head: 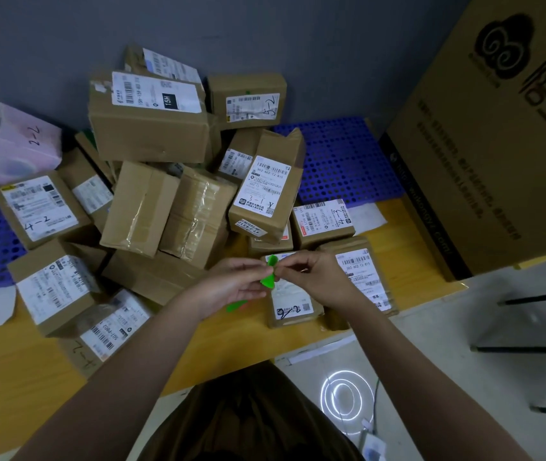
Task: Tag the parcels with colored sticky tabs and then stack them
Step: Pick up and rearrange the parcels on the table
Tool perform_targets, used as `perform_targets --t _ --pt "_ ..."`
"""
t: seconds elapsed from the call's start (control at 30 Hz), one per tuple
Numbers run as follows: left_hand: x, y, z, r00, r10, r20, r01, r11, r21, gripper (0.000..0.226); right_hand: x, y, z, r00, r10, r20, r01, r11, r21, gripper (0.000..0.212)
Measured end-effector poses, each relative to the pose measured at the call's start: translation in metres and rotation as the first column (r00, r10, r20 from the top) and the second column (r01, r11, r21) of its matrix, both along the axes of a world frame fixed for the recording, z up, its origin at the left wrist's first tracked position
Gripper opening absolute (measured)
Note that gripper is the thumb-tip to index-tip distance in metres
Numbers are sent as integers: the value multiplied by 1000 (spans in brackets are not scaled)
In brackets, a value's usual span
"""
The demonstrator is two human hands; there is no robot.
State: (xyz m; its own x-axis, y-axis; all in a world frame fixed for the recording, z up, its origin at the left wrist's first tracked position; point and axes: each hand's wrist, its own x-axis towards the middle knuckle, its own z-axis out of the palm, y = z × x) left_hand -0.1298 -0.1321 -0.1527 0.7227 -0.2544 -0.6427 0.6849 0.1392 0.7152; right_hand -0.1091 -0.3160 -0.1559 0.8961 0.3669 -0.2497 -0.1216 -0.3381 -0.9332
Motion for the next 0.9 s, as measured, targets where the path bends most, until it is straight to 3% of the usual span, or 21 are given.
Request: perform_targets --t 0.13,0.27,0.4,0.5,0.73,0.83,0.9 --pt "-2 -13 -11 993 -104 49 93 977 192 24 -9 -5 -16 997 -55 47 60 994 -91 9" --pt "-1 -26 -20 973 -232 -18 227 928 297 19 -19 -16 -38 990 -140 10 141 984 -113 8" --pt "3 -37 -27 971 -230 -67 240 929 281 13 -25 -23 -46 989 -139 38 143 982 -127 5" --pt "4 -42 -31 967 -252 -27 250 932 263 22 -26 -25 -50 989 -113 97 128 979 -158 7" --pt "9 -48 -42 962 -272 14 251 906 339 19 -12 -37 -55 982 -188 31 190 966 -173 9" --pt "13 -50 -54 975 -221 34 182 874 451 14 0 -50 -59 926 -284 250 352 889 -293 6" --pt "17 -53 -63 988 -141 65 93 871 482 15 9 -55 -64 869 -164 468 369 843 -391 4"
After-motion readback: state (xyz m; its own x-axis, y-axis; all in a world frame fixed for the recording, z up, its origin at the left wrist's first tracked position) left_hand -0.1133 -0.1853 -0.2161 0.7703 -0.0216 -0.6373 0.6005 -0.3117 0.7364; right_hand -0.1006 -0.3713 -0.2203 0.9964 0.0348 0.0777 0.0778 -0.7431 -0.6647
